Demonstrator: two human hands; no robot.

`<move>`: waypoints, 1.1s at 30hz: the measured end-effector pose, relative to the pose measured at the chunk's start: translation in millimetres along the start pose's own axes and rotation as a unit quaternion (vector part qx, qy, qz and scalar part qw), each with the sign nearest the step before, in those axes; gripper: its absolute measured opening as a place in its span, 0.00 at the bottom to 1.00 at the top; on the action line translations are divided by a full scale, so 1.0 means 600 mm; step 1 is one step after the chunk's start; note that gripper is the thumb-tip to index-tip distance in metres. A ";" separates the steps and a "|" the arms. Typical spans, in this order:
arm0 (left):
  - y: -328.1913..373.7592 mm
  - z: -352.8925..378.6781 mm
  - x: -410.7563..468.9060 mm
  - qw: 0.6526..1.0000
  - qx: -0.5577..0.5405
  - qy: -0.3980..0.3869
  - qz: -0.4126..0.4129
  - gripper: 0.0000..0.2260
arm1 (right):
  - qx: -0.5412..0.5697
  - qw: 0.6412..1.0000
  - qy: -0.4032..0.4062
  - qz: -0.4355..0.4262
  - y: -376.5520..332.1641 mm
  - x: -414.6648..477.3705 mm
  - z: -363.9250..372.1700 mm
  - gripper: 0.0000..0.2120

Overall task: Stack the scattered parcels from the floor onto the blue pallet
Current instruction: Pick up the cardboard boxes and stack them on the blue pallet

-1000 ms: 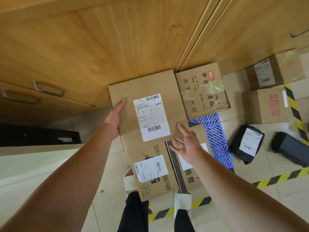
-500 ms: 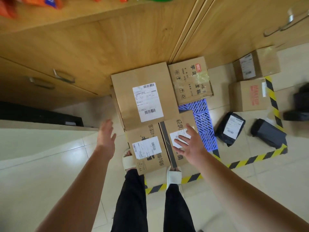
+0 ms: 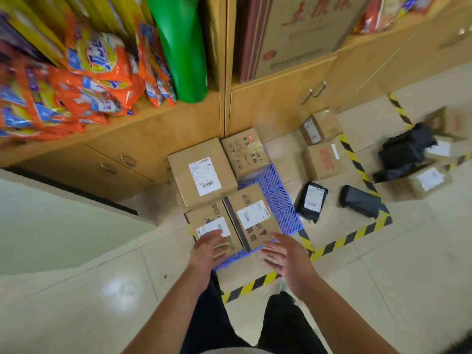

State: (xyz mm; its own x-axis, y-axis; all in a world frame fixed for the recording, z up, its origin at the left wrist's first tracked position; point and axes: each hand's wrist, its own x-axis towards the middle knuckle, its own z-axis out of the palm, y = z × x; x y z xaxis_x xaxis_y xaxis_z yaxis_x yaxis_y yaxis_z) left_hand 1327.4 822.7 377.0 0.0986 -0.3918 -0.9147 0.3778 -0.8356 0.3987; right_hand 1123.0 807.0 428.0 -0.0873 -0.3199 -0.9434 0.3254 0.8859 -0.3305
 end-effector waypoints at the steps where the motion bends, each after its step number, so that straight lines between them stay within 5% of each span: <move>1: -0.007 0.019 -0.021 1.000 0.005 0.005 0.008 0.09 | -0.004 1.000 -0.010 -0.013 0.002 -0.017 -0.024 0.11; 4: -0.034 0.081 -0.088 0.999 0.025 0.016 0.041 0.08 | -0.022 0.998 -0.033 -0.041 -0.003 -0.054 -0.105 0.20; 9: -0.110 0.228 -0.176 0.994 0.034 0.044 0.093 0.07 | -0.009 0.997 -0.056 -0.060 -0.043 -0.080 -0.298 0.08; 18: -0.212 0.581 -0.264 0.958 0.222 -0.128 0.126 0.07 | 0.133 0.973 0.008 -0.187 -0.104 -0.170 -0.637 0.12; 26: -0.271 0.851 -0.281 0.916 0.334 -0.192 0.115 0.06 | 0.221 0.952 0.068 -0.199 -0.120 -0.162 -0.856 0.12; 33: -0.307 1.131 -0.238 0.883 0.395 -0.232 0.101 0.07 | 0.246 0.938 0.123 -0.213 -0.276 -0.103 -1.068 0.12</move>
State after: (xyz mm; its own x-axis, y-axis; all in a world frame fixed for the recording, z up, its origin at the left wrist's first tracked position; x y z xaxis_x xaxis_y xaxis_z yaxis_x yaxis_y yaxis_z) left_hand 619.2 771.3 478.8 -0.3673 -0.5257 -0.7673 -0.3821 -0.6668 0.6398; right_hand 471.2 895.0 523.8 -0.5023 -0.4698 -0.7259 0.6010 0.4140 -0.6837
